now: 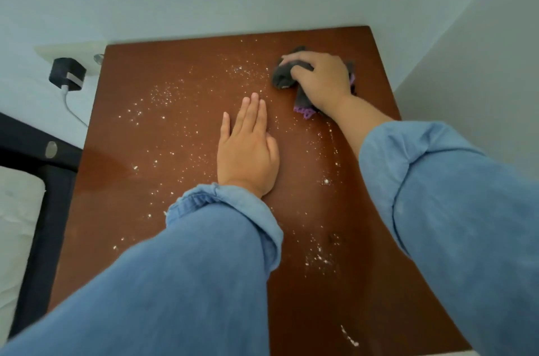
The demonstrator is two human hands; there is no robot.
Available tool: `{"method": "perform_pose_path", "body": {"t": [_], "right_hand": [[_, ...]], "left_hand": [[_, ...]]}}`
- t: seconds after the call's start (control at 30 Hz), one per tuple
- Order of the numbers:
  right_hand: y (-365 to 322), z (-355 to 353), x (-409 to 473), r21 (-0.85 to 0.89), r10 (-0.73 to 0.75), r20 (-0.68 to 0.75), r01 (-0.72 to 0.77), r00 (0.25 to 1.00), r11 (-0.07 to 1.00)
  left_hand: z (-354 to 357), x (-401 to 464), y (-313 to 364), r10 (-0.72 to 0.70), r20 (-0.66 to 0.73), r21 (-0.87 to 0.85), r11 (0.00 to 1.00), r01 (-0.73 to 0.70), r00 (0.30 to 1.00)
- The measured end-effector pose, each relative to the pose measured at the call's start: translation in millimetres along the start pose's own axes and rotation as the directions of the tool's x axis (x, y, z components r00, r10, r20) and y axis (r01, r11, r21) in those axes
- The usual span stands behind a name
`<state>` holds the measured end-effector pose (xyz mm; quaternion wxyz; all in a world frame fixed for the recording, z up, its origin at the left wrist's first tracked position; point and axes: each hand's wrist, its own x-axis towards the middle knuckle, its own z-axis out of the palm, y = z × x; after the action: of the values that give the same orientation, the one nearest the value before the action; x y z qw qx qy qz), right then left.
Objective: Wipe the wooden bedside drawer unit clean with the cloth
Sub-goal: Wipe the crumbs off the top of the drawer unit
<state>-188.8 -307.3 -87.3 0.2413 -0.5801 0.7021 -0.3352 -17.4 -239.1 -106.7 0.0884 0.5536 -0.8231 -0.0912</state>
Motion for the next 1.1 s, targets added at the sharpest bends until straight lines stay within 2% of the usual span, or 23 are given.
{"method": "perform_pose_path", "body": {"t": [0.3, 0.47, 0.7, 0.8, 0.97, 1.1], "right_hand": [[-9, 0, -154, 0.106, 0.094, -0.039, -0.089, 0.995, 0.99], [-11, 4, -216, 0.106, 0.074, -0.078, -0.066, 0.994, 0.992], [-12, 6, -221, 0.061, 0.024, -0.124, -0.017, 0.992, 0.998], [-15, 6, -222, 0.045, 0.025, -0.134, -0.019, 0.991, 0.999], [-19, 3, -223, 0.005, 0.049, -0.128, -0.048, 0.991, 0.999], [-24, 2, -221, -0.002, 0.071, -0.133, -0.072, 0.989, 0.997]], "left_hand": [[-2, -1, 3, -0.002, 0.011, 0.0, 1.0, 0.002, 1.0], [-4, 0, 3, -0.002, 0.009, -0.004, 1.0, 0.002, 1.0], [-15, -26, -1, 0.118, -0.031, 0.01, 0.993, -0.118, 0.993], [-19, -68, 1, 0.097, -0.007, -0.011, 0.995, -0.098, 0.995], [-19, -148, 13, 0.166, 0.084, 0.012, 0.986, -0.168, 0.983], [-13, -165, 8, 0.126, 0.081, 0.034, 0.991, -0.129, 0.989]]}}
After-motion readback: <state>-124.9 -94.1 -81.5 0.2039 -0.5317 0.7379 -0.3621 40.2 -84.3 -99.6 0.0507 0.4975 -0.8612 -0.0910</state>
